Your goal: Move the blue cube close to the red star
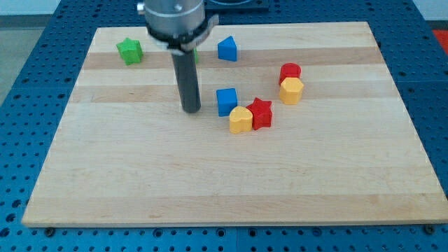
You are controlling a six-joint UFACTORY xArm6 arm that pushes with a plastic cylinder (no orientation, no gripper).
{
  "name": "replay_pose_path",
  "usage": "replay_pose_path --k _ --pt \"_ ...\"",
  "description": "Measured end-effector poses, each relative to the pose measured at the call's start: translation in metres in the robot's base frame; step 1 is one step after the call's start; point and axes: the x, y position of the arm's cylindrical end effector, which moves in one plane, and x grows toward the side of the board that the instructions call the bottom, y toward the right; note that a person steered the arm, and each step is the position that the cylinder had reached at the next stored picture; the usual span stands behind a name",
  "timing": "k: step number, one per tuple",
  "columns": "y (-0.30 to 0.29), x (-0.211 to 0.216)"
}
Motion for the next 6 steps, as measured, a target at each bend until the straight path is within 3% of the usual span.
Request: replay_pose_path --k 2,3,6 --pt "0.016 -0.005" --pt "0.038 -0.042" --pt "0.088 -0.073"
